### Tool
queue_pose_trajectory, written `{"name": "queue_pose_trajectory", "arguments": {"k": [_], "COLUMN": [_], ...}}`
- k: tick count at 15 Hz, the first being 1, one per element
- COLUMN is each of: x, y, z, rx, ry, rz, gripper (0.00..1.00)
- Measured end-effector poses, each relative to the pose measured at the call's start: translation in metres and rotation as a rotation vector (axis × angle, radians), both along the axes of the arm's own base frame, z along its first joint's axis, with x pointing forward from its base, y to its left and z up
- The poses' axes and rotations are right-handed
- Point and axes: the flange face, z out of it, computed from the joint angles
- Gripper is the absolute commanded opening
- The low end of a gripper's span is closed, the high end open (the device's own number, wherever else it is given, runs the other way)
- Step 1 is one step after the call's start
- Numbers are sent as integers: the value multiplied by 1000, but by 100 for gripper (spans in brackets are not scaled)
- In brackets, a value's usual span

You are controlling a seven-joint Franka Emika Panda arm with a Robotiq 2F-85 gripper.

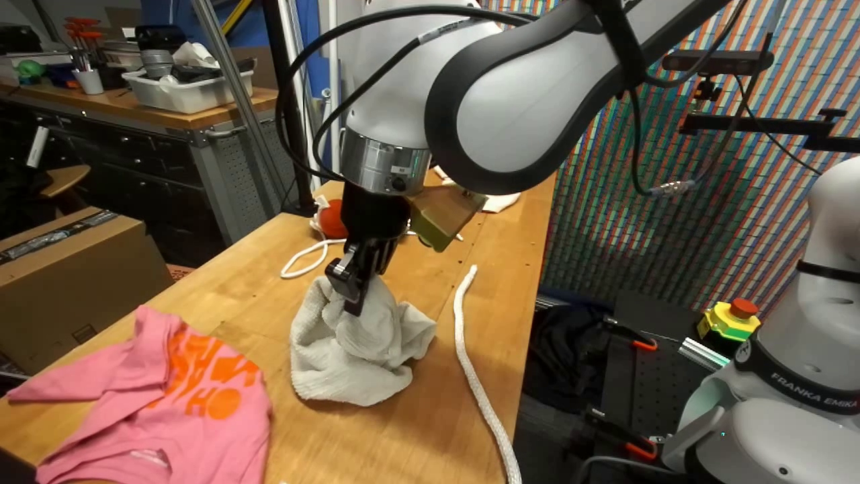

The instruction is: Separate the heap of things

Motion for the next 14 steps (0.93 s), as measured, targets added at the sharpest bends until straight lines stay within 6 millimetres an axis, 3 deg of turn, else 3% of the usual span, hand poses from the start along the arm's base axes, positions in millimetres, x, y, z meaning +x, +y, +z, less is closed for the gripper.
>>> {"name": "queue_pose_trajectory", "arguments": {"k": [1, 2, 3, 8, 11, 14], "x": [0, 0, 0, 1, 5, 12], "y": [1, 1, 1, -2, -5, -10], "z": [-1, -2, -3, -3, 7, 33], "rx": [3, 5, 6, 3, -6, -5], "ry": [-1, -4, -4, -6, -27, -60], "rz": [-11, -22, -30, -53, -52, -59], "gripper": [9, 39, 40, 76, 100, 100]}}
